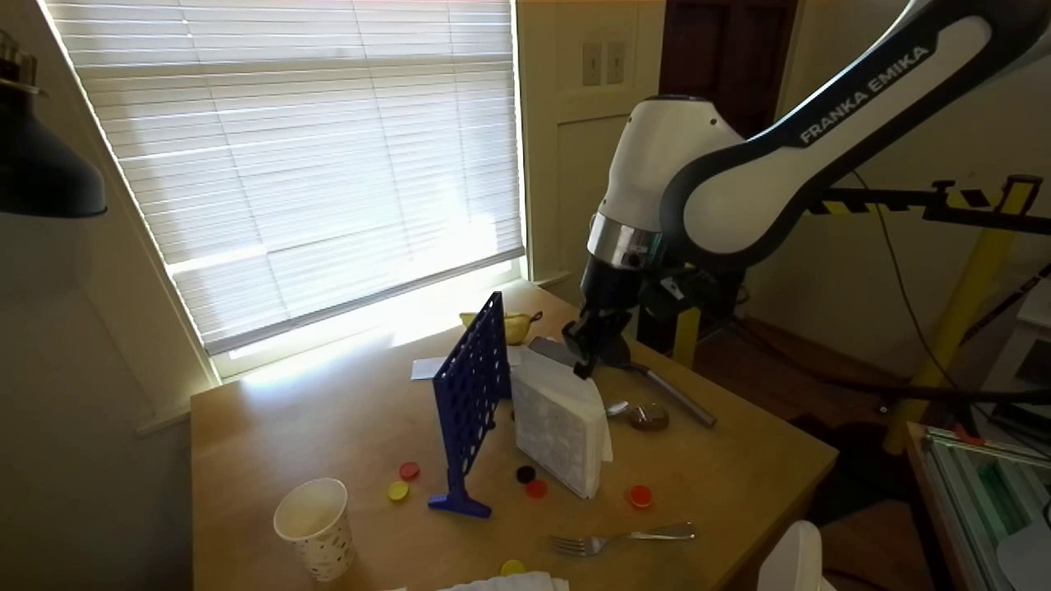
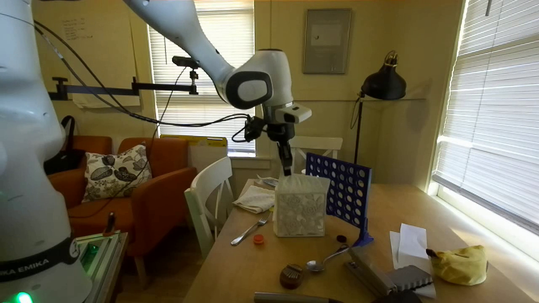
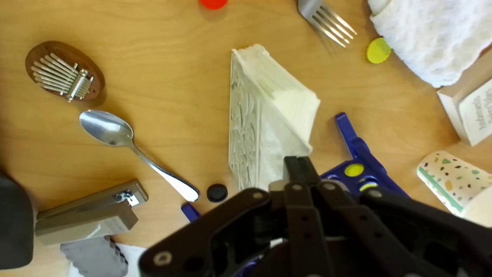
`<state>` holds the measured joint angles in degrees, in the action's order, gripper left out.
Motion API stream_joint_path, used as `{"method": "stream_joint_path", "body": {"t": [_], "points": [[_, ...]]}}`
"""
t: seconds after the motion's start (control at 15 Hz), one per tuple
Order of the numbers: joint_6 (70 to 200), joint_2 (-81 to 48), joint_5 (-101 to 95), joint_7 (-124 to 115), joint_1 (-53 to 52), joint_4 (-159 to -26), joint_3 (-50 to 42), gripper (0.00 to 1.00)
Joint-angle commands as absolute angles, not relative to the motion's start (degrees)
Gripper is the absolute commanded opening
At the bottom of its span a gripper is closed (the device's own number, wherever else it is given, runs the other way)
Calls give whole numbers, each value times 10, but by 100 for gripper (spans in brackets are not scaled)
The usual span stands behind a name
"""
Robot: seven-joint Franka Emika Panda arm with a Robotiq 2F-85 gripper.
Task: Place one napkin on the table.
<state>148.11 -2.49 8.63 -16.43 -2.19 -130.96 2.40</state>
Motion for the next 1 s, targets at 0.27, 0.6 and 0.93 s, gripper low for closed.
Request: {"method": "stream_joint_path", "body": {"t": [0.27, 0.6, 0.93], "points": [[1456, 64, 69, -182, -27, -1338, 32, 0], [1444, 115, 76, -178, -24, -1352, 36, 0], [1431, 179, 127, -138, -27, -1367, 18, 0]]}}
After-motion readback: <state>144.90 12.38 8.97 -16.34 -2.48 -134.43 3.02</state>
